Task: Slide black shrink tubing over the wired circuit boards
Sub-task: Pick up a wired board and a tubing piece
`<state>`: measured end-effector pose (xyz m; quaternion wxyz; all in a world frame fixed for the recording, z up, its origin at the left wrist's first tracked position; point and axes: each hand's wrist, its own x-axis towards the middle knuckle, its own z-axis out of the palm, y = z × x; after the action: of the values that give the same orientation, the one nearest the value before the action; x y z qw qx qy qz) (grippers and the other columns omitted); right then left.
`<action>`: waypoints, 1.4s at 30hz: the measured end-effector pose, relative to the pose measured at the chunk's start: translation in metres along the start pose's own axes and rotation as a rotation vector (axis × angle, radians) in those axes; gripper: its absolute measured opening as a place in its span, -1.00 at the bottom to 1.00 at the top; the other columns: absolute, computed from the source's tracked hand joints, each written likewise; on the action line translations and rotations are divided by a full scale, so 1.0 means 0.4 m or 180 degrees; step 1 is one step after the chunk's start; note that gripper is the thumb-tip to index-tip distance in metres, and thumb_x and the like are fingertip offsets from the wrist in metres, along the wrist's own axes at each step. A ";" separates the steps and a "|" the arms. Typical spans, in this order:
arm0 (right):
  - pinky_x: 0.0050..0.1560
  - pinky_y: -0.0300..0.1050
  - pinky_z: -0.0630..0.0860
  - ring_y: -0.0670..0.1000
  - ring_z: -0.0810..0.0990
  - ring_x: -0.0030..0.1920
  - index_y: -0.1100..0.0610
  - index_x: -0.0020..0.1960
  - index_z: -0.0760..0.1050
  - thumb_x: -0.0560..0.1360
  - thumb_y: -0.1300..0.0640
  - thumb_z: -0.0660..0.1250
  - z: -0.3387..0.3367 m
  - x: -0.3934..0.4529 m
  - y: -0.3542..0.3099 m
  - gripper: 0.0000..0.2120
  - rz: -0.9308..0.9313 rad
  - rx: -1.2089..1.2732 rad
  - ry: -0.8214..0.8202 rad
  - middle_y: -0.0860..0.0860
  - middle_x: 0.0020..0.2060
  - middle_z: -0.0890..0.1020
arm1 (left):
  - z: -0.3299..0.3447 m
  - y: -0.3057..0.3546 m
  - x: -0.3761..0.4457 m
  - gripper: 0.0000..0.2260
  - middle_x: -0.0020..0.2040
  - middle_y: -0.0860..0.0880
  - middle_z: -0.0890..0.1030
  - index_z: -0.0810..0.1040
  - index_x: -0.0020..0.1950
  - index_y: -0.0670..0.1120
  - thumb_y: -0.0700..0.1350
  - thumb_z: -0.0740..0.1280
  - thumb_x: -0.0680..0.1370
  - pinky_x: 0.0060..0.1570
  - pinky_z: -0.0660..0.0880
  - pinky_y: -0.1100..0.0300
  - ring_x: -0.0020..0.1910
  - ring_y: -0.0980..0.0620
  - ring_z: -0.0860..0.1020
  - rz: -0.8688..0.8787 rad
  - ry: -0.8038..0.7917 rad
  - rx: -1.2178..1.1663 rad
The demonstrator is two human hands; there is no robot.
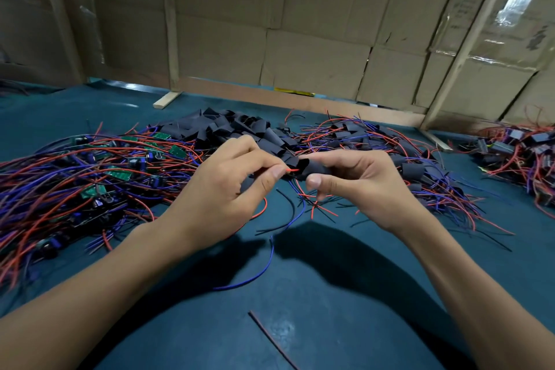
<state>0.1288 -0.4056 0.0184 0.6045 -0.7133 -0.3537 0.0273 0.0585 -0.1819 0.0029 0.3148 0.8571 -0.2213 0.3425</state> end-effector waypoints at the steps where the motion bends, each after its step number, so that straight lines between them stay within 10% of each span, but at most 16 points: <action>1: -0.16 -0.22 0.61 -0.08 0.60 -0.27 0.18 0.15 0.67 0.38 0.20 0.50 0.007 0.000 -0.001 -0.66 0.0000 -0.0029 -0.0016 0.02 -0.10 0.74 | 0.001 0.000 -0.001 -0.81 -0.11 -0.02 0.50 0.67 0.09 -0.15 -0.10 0.30 0.64 -0.03 0.41 0.16 -0.10 -0.01 0.50 -0.0010 -0.0010 -0.0032; 29: -0.06 -0.15 0.64 0.02 0.70 -0.25 0.00 0.09 0.73 0.39 0.20 0.52 0.028 0.000 0.015 -0.71 -0.0057 0.0422 0.0026 0.01 -0.16 0.75 | 0.001 0.014 0.000 -0.87 -0.06 -0.07 0.60 0.69 0.09 -0.12 -0.16 0.36 0.61 -0.10 0.48 0.04 -0.12 -0.04 0.58 -0.0316 0.0692 -0.0708; 36: -0.44 -0.10 0.57 0.04 0.60 -0.43 0.15 0.18 0.62 0.34 0.25 0.54 0.035 0.002 0.019 -0.59 0.0065 0.0647 -0.0015 0.08 -0.20 0.72 | 0.005 0.014 0.002 -0.87 -0.04 -0.05 0.61 0.69 0.09 -0.11 -0.15 0.36 0.61 -0.05 0.50 0.15 -0.07 0.03 0.59 -0.0315 0.0765 -0.0683; 42: -0.39 -0.07 0.60 0.04 0.60 -0.43 0.20 0.06 0.46 0.28 0.31 0.57 0.040 0.007 0.027 -0.57 0.0109 0.0897 0.0057 0.10 -0.18 0.71 | 0.012 0.012 -0.001 -0.87 -0.04 -0.04 0.60 0.70 0.08 -0.14 -0.17 0.37 0.60 0.00 0.48 0.21 -0.04 0.08 0.59 -0.0215 0.0640 -0.0468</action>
<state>0.1286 -0.3909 0.0058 0.7012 -0.6275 -0.3288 0.0806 0.0574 -0.1885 0.0019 0.4087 0.8000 -0.1842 0.3987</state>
